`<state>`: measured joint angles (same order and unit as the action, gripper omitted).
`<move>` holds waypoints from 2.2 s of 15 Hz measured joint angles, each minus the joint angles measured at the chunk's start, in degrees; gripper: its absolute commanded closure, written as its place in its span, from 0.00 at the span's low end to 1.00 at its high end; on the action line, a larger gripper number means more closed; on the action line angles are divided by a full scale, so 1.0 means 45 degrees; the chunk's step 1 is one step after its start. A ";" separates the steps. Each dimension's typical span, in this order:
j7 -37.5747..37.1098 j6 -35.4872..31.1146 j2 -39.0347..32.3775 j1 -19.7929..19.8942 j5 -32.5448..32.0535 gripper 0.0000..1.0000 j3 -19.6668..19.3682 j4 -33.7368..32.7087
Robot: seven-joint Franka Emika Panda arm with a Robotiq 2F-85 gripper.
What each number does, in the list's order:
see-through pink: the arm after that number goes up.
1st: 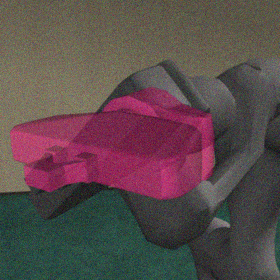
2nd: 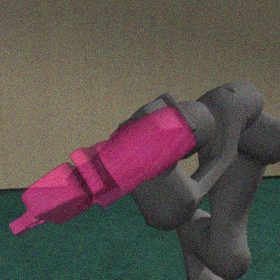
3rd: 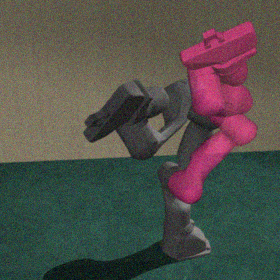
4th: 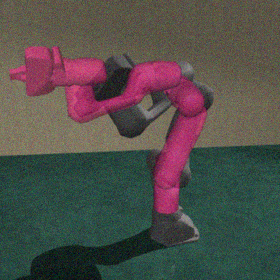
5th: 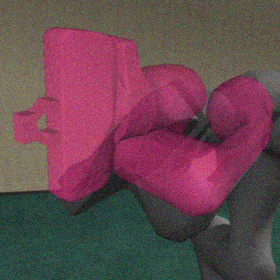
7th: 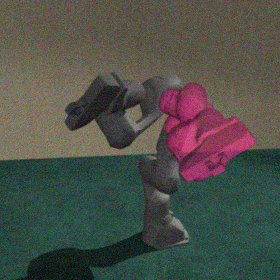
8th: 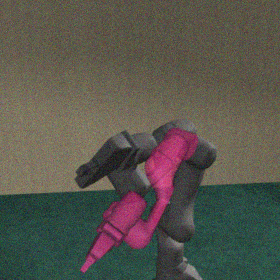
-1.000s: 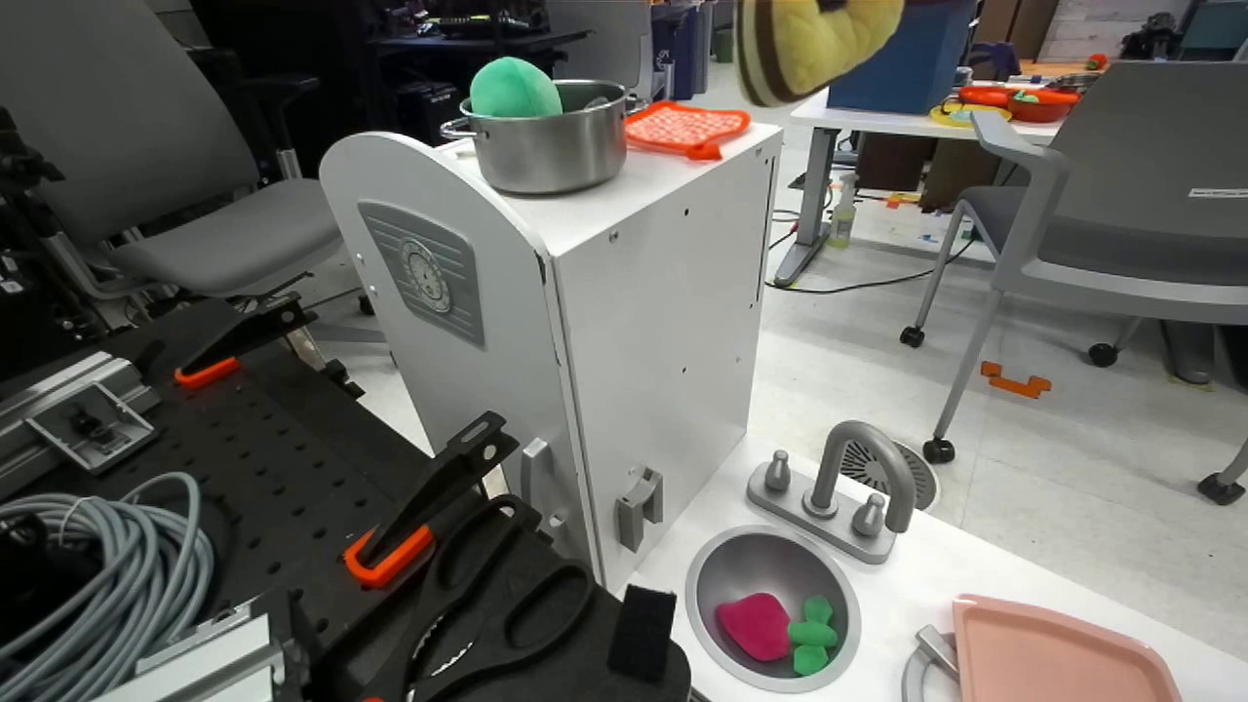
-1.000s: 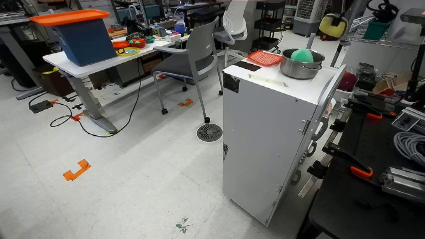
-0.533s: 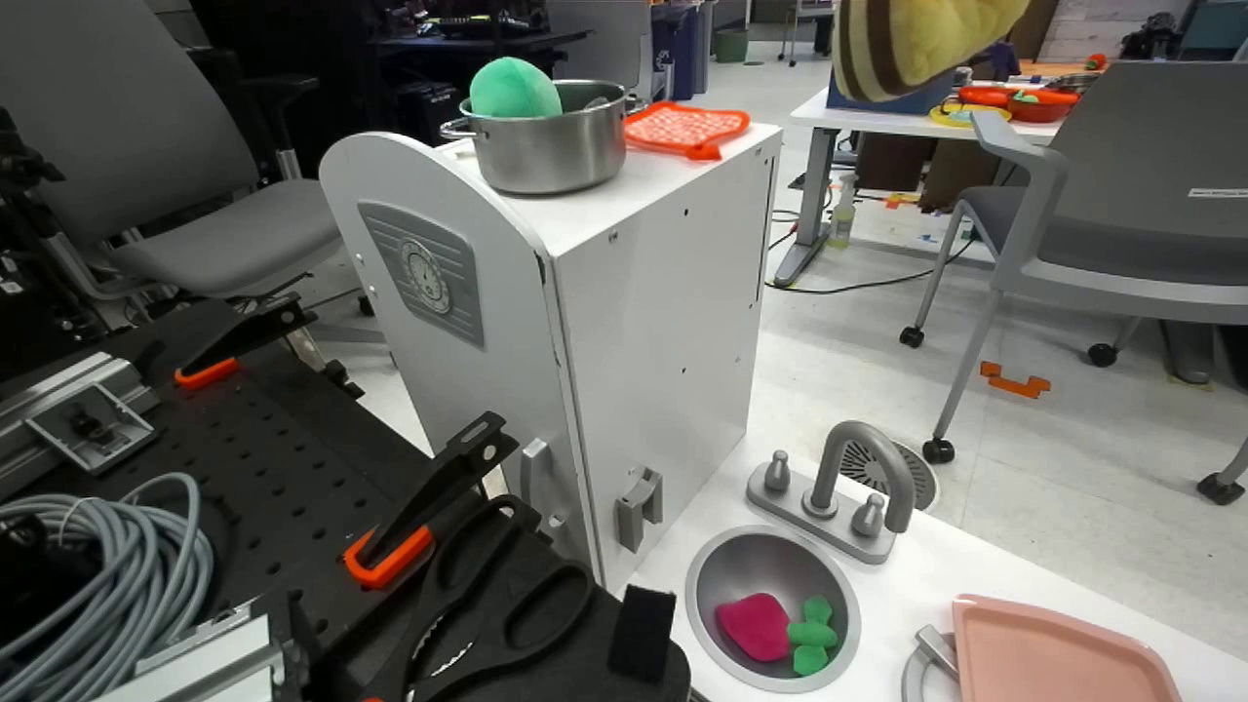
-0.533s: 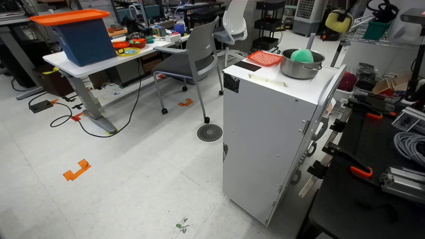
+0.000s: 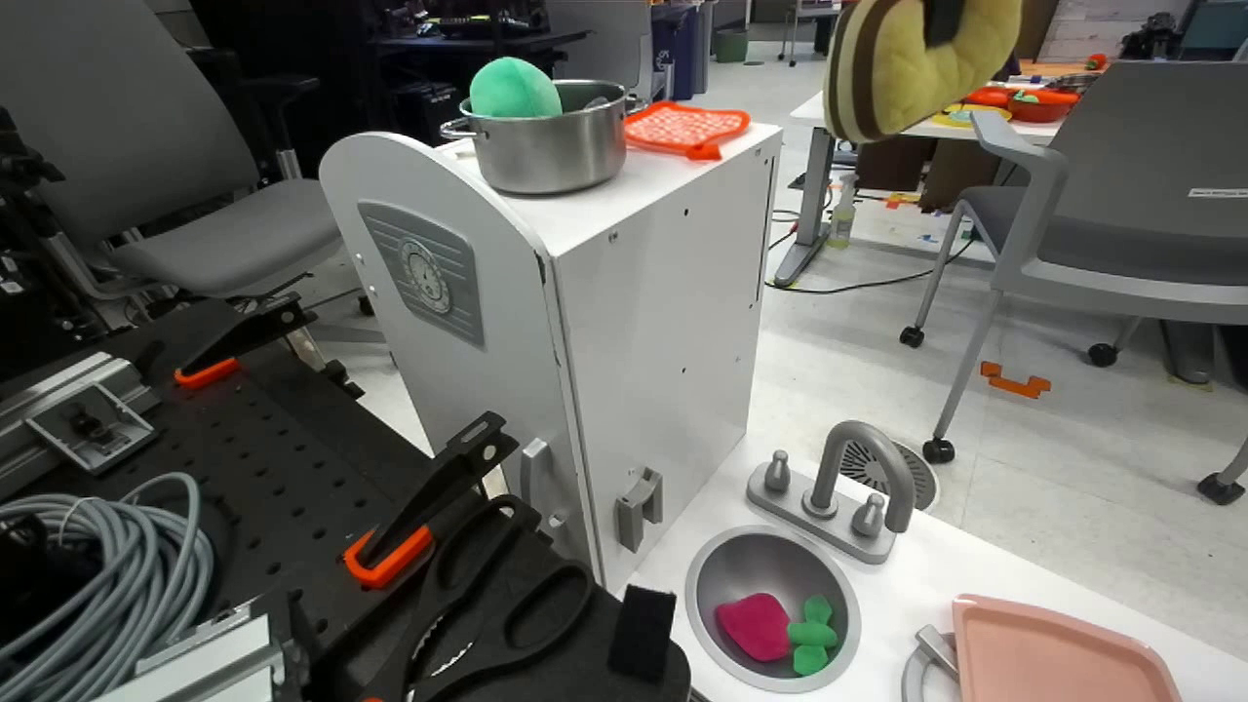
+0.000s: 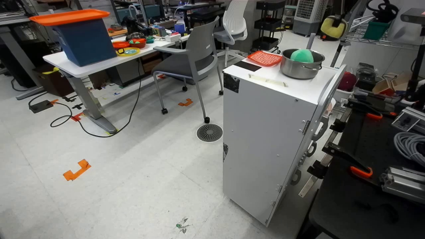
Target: Remove the yellow and black sponge, green plush toy and grey bear from the silver pot and place them in the sink
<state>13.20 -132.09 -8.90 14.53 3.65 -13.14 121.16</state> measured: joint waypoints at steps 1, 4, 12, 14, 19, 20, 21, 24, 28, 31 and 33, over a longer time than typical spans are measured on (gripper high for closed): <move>0.0000 0.0000 -0.0101 0.0000 0.0002 0.97 0.0007 -0.0081; 0.0000 0.0006 -0.0189 0.0000 0.0002 0.97 0.0052 -0.0314; -0.0002 -0.0511 -0.0182 -0.0016 0.0002 0.97 0.0200 -0.0802; 0.0006 -0.0896 -0.0182 -0.0044 0.0002 0.70 0.0351 -0.0829; 0.0097 -0.1403 -0.0253 -0.0105 0.0097 0.66 0.0865 -0.0803; 0.0138 -0.1409 -0.0306 -0.0105 0.0154 0.63 0.0933 -0.0803; 0.0189 -0.1410 -0.0365 -0.0105 0.0223 0.55 0.0979 -0.0802; 0.0201 -0.1409 -0.0530 -0.0104 0.0234 0.34 0.1010 -0.0787; 0.0229 -0.1409 -0.0575 -0.0103 0.0234 0.04 0.1010 -0.0709; 0.0289 -0.1409 -0.0576 -0.0103 0.0234 0.00 0.1010 -0.0627; 0.0310 -0.1409 -0.0576 -0.0103 0.0234 0.00 0.1010 -0.0568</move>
<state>14.59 -138.43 -11.49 14.07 4.70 -8.60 118.60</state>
